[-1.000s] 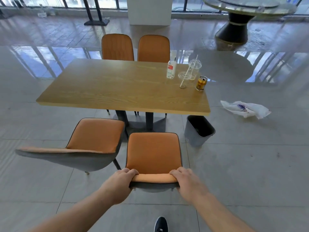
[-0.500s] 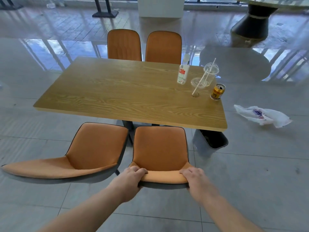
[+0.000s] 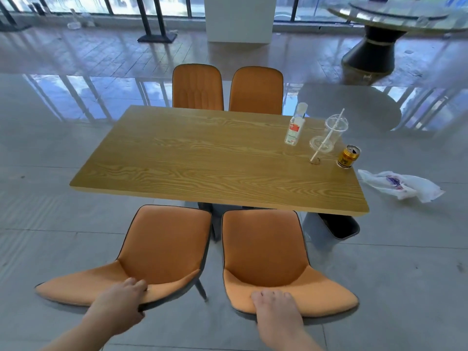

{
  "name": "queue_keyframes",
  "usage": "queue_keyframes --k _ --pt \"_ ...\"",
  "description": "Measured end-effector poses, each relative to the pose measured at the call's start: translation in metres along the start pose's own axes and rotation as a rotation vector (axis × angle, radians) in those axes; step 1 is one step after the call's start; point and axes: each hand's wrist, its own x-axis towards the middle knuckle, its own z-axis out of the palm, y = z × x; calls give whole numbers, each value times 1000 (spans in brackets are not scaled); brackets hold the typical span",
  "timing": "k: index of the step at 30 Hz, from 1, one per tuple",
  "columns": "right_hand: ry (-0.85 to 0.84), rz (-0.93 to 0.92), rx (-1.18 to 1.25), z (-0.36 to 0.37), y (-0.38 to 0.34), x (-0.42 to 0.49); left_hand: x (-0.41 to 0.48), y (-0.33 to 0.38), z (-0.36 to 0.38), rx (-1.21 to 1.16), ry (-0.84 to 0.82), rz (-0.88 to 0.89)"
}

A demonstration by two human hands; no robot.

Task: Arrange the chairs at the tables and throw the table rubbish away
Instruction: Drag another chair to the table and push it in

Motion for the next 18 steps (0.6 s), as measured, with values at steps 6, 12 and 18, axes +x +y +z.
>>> queue_keyframes --k 6,12,18 --pt "31 21 -34 7 -21 11 -9 -52 20 -40 112 141" --pt "-5 -117 49 -3 -32 15 -5 -50 19 43 144 327" --pt "-50 -199 85 -4 -68 19 -3 -36 20 20 15 377"
